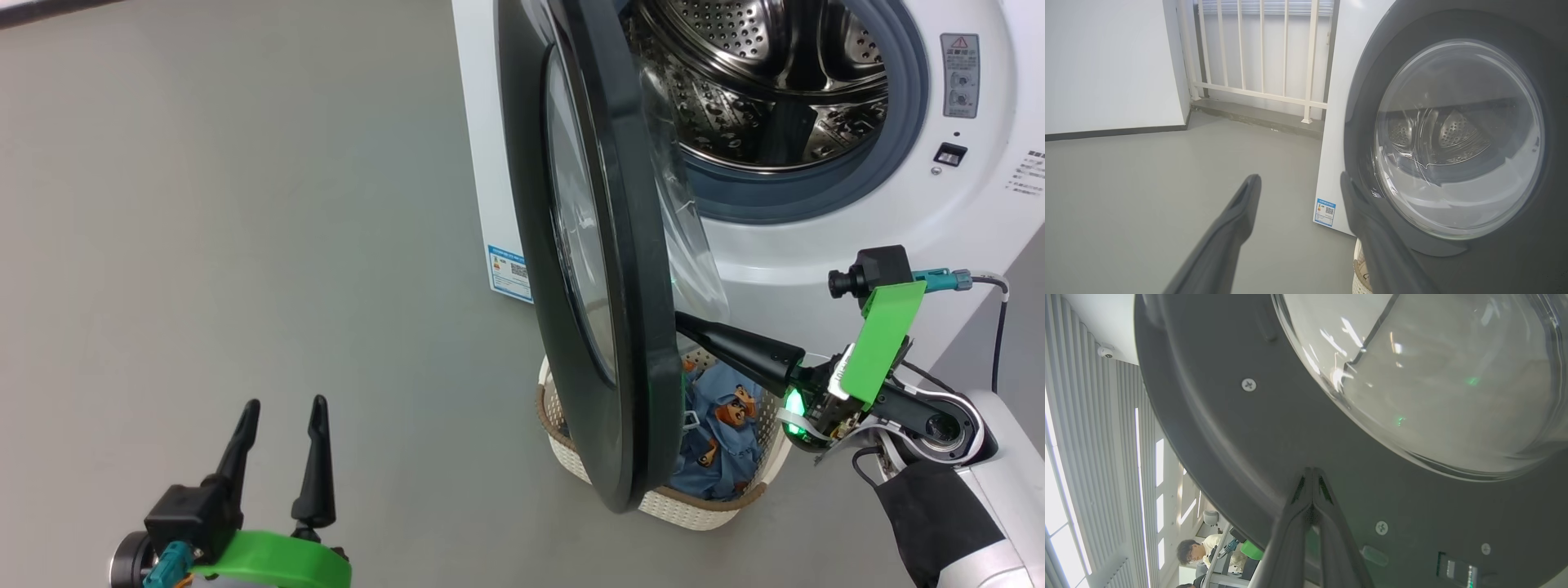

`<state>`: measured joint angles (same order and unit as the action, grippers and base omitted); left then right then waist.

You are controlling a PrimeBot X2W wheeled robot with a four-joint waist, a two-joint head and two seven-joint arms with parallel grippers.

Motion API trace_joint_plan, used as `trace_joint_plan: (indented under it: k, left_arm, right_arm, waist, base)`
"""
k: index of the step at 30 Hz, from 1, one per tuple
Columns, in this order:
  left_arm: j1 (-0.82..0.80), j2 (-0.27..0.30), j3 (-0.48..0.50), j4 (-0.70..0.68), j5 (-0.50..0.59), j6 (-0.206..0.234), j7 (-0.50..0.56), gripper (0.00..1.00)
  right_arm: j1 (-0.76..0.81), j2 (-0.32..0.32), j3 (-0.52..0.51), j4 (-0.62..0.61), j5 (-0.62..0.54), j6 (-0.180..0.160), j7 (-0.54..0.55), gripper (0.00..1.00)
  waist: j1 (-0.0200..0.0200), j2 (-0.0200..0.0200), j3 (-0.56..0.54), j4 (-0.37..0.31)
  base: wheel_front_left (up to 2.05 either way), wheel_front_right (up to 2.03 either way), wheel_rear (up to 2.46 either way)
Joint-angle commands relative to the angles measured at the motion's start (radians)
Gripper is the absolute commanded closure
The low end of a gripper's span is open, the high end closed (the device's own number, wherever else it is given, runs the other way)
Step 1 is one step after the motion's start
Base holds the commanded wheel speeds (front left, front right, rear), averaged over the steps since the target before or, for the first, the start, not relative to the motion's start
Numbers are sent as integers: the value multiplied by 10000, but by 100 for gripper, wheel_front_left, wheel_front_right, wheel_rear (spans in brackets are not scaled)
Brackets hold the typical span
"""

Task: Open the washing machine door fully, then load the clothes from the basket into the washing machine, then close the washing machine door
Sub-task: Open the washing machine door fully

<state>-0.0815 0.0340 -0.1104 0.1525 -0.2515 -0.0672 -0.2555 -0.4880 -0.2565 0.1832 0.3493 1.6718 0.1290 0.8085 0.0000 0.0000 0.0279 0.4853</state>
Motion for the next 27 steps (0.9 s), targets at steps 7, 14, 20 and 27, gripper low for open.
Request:
trace_joint_plan:
  k: [7,14,20,27]
  left_arm:
    - [-201,162,349,-287,25,76,-63,0]
    - [-163,162,375,-281,18,77,-63,0]
    - [-153,162,372,-269,14,62,-63,0]
    - [-138,162,384,-248,-40,61,-63,0]
  right_arm:
    - [-40,97,-53,-350,-188,17,128,100]
    - [16,121,-347,-495,-253,17,13,100]
    - [23,197,-535,-637,-573,17,-384,0]
    - [222,301,-585,-1426,-1057,17,-931,0]
  waist:
    - [0,0,-33,-233]
    - [0,0,-180,-572]
    - [0,0,-242,-981]
    - [0,0,-259,-1586]
  base:
    - [0,0,0]
    - [0,0,0]
    - [0,0,0]
    - [0,0,0]
